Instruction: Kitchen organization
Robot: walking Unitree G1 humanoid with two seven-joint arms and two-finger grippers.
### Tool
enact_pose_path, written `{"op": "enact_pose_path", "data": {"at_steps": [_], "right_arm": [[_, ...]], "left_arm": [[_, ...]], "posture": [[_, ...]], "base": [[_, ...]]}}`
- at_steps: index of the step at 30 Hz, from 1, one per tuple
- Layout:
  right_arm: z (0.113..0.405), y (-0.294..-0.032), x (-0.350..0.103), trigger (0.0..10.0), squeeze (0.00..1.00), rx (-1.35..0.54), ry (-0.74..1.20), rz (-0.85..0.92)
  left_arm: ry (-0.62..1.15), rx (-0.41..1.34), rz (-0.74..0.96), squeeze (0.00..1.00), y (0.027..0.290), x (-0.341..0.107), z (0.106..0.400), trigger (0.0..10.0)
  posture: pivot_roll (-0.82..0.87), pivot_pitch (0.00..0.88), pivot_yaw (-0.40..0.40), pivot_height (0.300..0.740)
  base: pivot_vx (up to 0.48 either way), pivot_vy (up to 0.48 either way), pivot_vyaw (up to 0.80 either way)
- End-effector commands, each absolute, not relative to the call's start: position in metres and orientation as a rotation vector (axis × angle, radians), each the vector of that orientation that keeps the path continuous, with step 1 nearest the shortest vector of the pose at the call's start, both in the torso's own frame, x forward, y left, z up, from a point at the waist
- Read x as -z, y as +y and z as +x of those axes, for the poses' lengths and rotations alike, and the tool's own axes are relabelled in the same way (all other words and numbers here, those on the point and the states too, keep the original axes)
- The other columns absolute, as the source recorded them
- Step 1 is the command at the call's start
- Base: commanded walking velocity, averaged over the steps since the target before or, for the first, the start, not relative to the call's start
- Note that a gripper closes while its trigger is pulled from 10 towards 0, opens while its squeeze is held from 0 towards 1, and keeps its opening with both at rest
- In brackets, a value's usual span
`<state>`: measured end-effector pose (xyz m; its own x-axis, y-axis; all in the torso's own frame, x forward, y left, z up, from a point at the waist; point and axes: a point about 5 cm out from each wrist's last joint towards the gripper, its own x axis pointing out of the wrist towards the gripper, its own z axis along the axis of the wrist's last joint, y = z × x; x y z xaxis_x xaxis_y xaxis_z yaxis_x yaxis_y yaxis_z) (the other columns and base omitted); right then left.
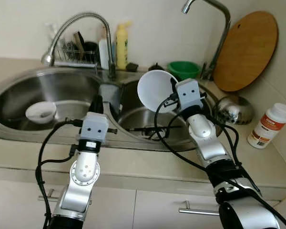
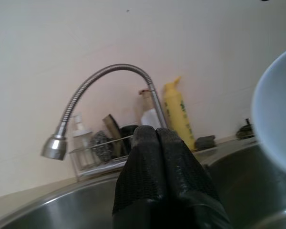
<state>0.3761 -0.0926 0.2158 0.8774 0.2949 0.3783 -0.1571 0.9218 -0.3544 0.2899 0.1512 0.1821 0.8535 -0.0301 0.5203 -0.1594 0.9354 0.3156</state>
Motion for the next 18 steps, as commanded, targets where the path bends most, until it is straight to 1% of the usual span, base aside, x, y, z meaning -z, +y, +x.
{"op": "enact_pose_path", "data": {"at_steps": [1,5,6,7,8,9,18], "right_arm": [[0.381,-0.093,-0.221,10.0,0.0,-0.229,-0.428,-0.347],[0.389,-0.099,-0.216,10.0,0.0,-0.193,-0.353,-0.364],[0.394,-0.1,-0.212,10.0,0.0,-0.186,-0.29,-0.411],[0.394,-0.1,-0.212,10.0,0.0,-0.186,-0.29,-0.411],[0.399,-0.103,-0.206,10.0,0.0,-0.174,-0.221,-0.444],[0.401,-0.104,-0.204,10.0,0.0,-0.169,-0.199,-0.45],[0.412,-0.109,-0.208,10.0,0.0,-0.126,-0.092,-0.489]], "left_arm": [[-0.554,-0.065,0.359,0.0,0.152,-0.183,0.289,10.0],[-0.554,-0.061,0.359,0.0,0.151,-0.183,0.289,10.0],[-0.555,-0.059,0.358,0.0,0.151,-0.183,0.289,10.0],[-0.555,-0.059,0.358,0.0,0.151,-0.183,0.289,10.0],[-0.555,-0.05,0.357,0.0,0.15,-0.182,0.289,10.0],[-0.554,-0.047,0.357,0.0,0.149,-0.182,0.289,10.0],[-0.554,-0.036,0.353,0.0,0.147,-0.181,0.289,10.0]], "posture": [[-0.02,0.0,-0.036,0.74],[-0.02,0.0,-0.034,0.74],[-0.02,0.0,-0.033,0.74],[-0.02,0.0,-0.033,0.74],[-0.02,0.0,-0.032,0.74],[-0.02,0.0,-0.033,0.74],[-0.01,0.0,-0.036,0.74]], "base": [[0.0,0.0,0.0],[0.0,0.0,0.0],[0.0,0.0,0.0],[0.0,0.0,0.0],[0.0,0.0,0.0],[0.0,0.0,0.0],[0.0,0.0,0.0]]}}
